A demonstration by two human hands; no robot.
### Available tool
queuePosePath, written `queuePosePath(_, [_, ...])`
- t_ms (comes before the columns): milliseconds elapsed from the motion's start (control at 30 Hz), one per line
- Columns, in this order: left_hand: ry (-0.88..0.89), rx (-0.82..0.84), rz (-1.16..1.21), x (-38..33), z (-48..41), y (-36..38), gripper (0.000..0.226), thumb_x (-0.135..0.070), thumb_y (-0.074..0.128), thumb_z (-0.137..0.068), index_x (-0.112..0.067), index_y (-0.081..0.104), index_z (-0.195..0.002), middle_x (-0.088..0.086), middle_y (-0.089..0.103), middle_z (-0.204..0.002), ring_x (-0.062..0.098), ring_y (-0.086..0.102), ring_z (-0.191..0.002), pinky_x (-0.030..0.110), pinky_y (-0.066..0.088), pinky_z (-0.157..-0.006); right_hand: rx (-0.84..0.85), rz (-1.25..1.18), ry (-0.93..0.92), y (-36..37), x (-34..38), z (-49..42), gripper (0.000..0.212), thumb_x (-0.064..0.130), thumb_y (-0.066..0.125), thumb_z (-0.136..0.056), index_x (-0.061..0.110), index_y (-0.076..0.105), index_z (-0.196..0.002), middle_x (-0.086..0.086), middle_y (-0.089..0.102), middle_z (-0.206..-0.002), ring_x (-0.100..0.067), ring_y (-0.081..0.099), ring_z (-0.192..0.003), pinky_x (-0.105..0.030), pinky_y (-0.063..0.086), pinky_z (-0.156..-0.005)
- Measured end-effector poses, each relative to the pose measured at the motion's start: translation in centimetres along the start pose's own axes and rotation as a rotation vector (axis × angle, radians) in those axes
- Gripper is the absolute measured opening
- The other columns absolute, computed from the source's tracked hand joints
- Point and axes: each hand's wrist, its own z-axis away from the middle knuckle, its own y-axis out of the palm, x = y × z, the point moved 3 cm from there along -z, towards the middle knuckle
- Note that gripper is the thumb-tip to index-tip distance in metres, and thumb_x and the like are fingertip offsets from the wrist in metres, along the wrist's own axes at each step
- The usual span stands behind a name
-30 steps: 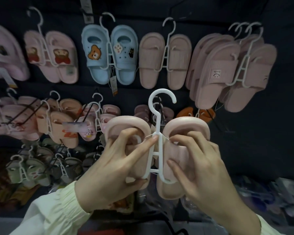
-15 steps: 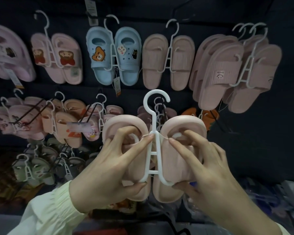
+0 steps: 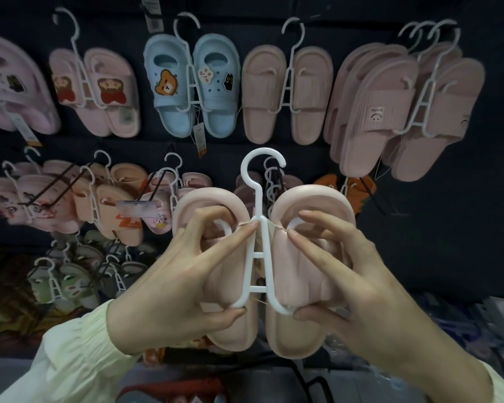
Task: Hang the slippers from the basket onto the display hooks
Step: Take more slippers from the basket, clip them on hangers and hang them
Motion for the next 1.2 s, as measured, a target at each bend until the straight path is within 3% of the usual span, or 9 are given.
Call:
queuePosePath(233, [0.006,0.057,-0.049,-0.6,0.4,0.3,0.112,-0.045,0.083,-0.068,-0.031,0.018,-0.158,-0.001,0.026,-0.140,0.025,0.044,-0.115,0.040,0.051,-0.092,-0.070,-0.075,0.038,-1.0,-0.4,-0.5,0.076,0.048,0.068,-0.085,0.010,0.045,-0.147,-0.002,0.041,-0.149,-0.021,0.037,-0.140,-0.048,0.040,-0.108])
queuePosePath(433, [0.053,0.085,-0.022,-1.5,0.6,0.6,0.107,-0.045,0.081,-0.071,-0.028,0.021,-0.158,0.001,0.026,-0.142,0.025,0.044,-0.116,0.039,0.050,-0.093,-0.138,-0.046,0.155,-1.9,-1.1,-1.1,0.061,0.055,0.065,-0.083,0.028,0.057,-0.137,0.006,0.047,-0.142,-0.017,0.043,-0.125,-0.041,0.036,-0.103])
queuePosePath(633, [0.063,0.117,0.015,-1.6,0.9,0.6,0.107,-0.045,0.080,-0.071,-0.033,0.019,-0.158,-0.001,0.025,-0.142,0.028,0.044,-0.119,0.039,0.050,-0.094,-0.139,-0.122,0.212,-1.9,-1.7,-1.2,0.044,0.056,0.061,-0.086,0.035,0.065,-0.124,0.009,0.048,-0.141,-0.019,0.044,-0.125,-0.052,0.040,-0.101])
queuePosePath(867, [0.071,0.145,0.028,-1.6,1.5,0.4,0.105,-0.046,0.079,-0.071,-0.036,0.020,-0.157,-0.003,0.024,-0.143,0.026,0.042,-0.125,0.039,0.049,-0.099,-0.135,-0.170,0.242,-1.3,-2.2,-0.8,0.040,0.058,0.059,-0.085,0.042,0.062,-0.122,0.014,0.048,-0.139,-0.011,0.041,-0.129,-0.043,0.034,-0.105])
queuePosePath(967, [0.075,0.148,0.030,-1.7,1.6,0.4,0.105,-0.046,0.079,-0.071,-0.036,0.020,-0.157,-0.004,0.023,-0.143,0.026,0.042,-0.124,0.039,0.049,-0.098,-0.147,-0.285,0.257,-1.3,-2.4,-0.6,0.036,0.053,0.062,-0.086,0.036,0.067,-0.118,0.006,0.045,-0.134,-0.017,0.039,-0.135,-0.032,0.035,-0.111])
queuePosePath(1033, [0.093,0.146,0.034,-1.7,1.5,0.4,0.105,-0.044,0.080,-0.071,-0.033,0.021,-0.157,-0.002,0.025,-0.141,0.022,0.039,-0.127,0.039,0.047,-0.099,-0.172,-0.303,0.270,-1.2,-2.6,-0.5,0.032,0.049,0.063,-0.087,0.030,0.070,-0.112,0.001,0.042,-0.130,-0.021,0.039,-0.135,-0.033,0.035,-0.112])
queuePosePath(1200, [0.083,0.116,0.102,-1.8,1.4,0.3,0.103,-0.042,0.084,-0.070,-0.030,0.027,-0.156,-0.003,0.026,-0.139,0.017,0.039,-0.124,0.033,0.046,-0.100,-0.164,-0.383,0.331,-0.2,-2.3,0.1,0.025,0.046,0.055,-0.091,0.032,0.075,-0.097,0.003,0.041,-0.127,-0.023,0.040,-0.131,-0.024,0.032,-0.109])
